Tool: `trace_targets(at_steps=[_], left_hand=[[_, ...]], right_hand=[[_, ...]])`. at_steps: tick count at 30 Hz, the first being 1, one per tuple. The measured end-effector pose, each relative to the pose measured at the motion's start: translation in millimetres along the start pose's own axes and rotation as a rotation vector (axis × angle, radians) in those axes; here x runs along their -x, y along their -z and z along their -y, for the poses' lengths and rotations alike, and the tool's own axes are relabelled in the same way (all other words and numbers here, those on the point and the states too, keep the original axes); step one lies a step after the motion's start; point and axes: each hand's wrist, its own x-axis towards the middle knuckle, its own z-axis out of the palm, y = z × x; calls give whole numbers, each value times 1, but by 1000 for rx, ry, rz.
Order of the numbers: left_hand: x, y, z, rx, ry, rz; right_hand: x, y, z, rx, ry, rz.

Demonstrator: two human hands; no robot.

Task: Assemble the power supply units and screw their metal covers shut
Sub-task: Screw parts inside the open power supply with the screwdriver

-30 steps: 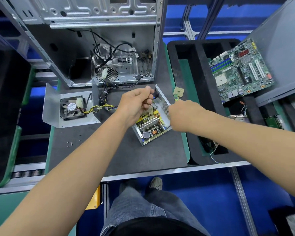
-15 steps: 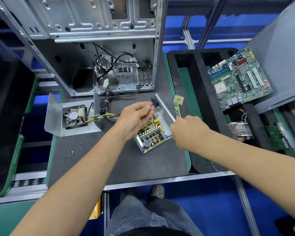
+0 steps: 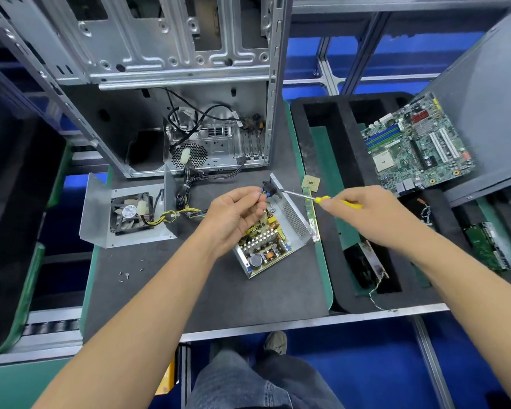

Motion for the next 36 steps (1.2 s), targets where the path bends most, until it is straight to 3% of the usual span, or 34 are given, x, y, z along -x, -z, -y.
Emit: trace_targets(at_steps=[3, 8, 24, 32, 36], left_hand=[[1, 1, -2, -17, -10, 17], [-2, 3, -3, 11, -16, 37], [-4, 0, -4, -21, -42, 10], [-3, 1, -4, -175, -93, -8], [0, -1, -6, -219, -121, -9]], right_hand=[[0, -7, 2, -283, 63, 37], [-1, -28, 1, -384, 136, 52], [-12, -34, 3, -347, 95, 88], [-14, -28, 7, -287, 41, 57], [-20, -24, 9, -423, -11, 97]])
